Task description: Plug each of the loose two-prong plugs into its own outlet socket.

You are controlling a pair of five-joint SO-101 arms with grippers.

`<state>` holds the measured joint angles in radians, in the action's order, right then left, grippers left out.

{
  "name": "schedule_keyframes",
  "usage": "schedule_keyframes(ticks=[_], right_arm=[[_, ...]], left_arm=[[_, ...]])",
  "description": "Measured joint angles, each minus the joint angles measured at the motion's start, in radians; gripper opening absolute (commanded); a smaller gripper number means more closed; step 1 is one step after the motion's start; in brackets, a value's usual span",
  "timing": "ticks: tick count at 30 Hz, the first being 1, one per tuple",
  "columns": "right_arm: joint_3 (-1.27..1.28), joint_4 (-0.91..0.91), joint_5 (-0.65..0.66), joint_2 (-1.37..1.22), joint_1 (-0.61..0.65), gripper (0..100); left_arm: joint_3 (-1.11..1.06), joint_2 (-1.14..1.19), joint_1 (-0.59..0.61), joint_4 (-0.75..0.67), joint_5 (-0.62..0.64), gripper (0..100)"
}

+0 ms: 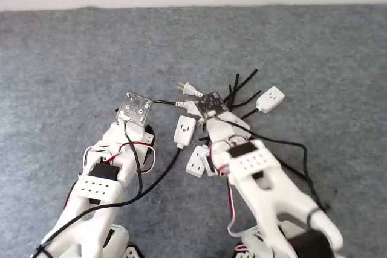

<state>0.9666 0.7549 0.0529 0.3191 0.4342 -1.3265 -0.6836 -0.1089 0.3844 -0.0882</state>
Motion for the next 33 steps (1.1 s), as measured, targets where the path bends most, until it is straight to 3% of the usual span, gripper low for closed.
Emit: schedule_keyframes(ticks=[5,15,22,28,33], right_arm=[[-0.094,0.066,0.000,-0.114,0.000,0.2],[-0.098,0.083,0.000,-0.066,-0.075,0.8],[-0.080,0.295,0.069,0.301,-0.138,0.8],[-0.080,0.466,0.183,0.667,-0.442,0.8],[-0.058,0.519,0.299,0.760,-0.729,0.9]], left_arm=[[0.000,0.000,0.000,0.000,0.000,8],[0.000,0.000,0.017,0.000,0.000,8],[0.000,0.000,0.020,0.000,0.000,8],[0.000,0.000,0.020,0.000,0.000,8],[0.000,0.000,0.020,0.000,0.002,8]])
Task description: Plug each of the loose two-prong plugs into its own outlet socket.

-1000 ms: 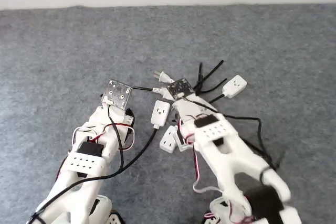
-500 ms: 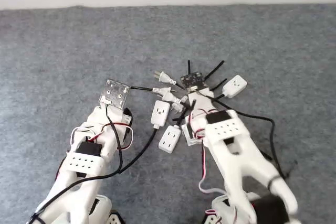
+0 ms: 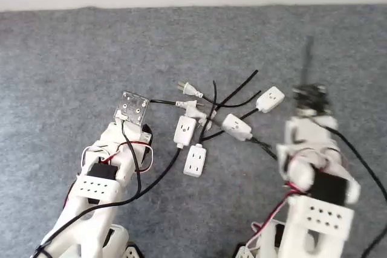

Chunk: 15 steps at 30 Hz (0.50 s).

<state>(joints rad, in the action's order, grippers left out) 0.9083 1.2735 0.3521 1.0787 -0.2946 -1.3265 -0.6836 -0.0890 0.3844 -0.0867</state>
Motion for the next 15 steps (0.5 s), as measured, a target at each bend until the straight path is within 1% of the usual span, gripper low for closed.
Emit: schedule_keyframes(ticks=[3,6,9,12,15], right_arm=[[0.075,-0.103,0.058,0.006,-0.213,0.9],[0.164,-0.287,0.104,0.006,-0.430,0.9],[0.245,-0.471,0.146,0.006,-0.608,0.9],[0.318,-0.598,0.187,0.006,-0.713,0.9],[0.344,-0.684,0.209,-0.018,-0.761,0.9]], left_arm=[[0.000,0.000,0.000,0.000,0.000,8],[0.000,0.000,0.000,0.000,0.000,8],[0.000,0.000,0.000,0.000,0.000,8],[0.000,0.000,0.000,0.000,0.002,8],[0.000,0.000,0.000,0.000,0.003,8]])
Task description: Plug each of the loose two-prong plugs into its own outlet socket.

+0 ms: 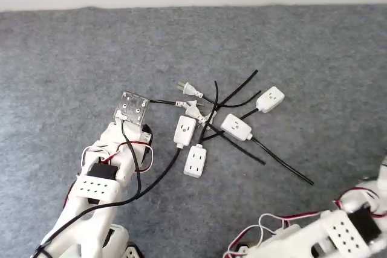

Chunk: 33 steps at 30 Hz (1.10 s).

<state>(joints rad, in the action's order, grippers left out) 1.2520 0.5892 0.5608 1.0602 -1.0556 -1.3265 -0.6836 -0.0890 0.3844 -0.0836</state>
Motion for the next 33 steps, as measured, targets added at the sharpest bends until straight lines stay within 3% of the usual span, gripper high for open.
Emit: schedule_keyframes(ticks=[8,19,21,26,33], right_arm=[[-0.178,-0.080,0.003,-0.405,-0.049,0.9],[-0.744,-0.087,0.003,-1.204,-0.054,1.4],[-0.839,-0.087,0.002,-1.312,-0.063,5.5],[-1.002,-0.023,0.006,-1.439,-0.061,22.2],[-1.122,0.173,0.009,-1.465,-0.017,18.4]], left_arm=[[0.000,0.000,0.000,0.000,0.003,22],[0.000,0.000,0.000,0.000,0.003,22],[0.000,0.000,0.000,0.000,0.003,22],[0.000,0.000,0.000,0.000,0.003,22],[0.000,0.000,0.000,0.000,0.003,22]])
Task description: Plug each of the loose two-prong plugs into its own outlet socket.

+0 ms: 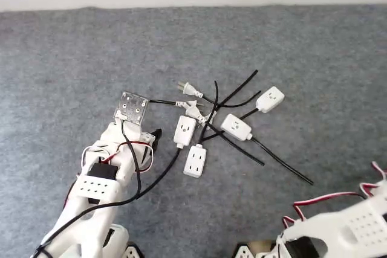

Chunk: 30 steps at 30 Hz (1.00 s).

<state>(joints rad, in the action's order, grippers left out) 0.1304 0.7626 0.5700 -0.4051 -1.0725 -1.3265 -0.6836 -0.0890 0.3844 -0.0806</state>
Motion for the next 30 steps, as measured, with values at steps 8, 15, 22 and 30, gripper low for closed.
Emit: schedule_keyframes(ticks=[8,15,22,30], right_arm=[[-0.084,0.302,-0.078,0.166,0.101,18.4],[-0.086,0.500,-0.121,0.348,0.207,18.3],[-0.017,0.591,-0.184,0.480,0.457,18.2],[0.227,0.460,-0.204,0.565,0.875,18.2]], left_arm=[[0.000,0.000,0.000,0.000,0.000,22],[0.000,0.000,0.000,0.000,0.000,22],[0.000,0.000,0.002,0.000,0.000,22],[0.000,0.000,0.118,-0.063,0.091,22]])
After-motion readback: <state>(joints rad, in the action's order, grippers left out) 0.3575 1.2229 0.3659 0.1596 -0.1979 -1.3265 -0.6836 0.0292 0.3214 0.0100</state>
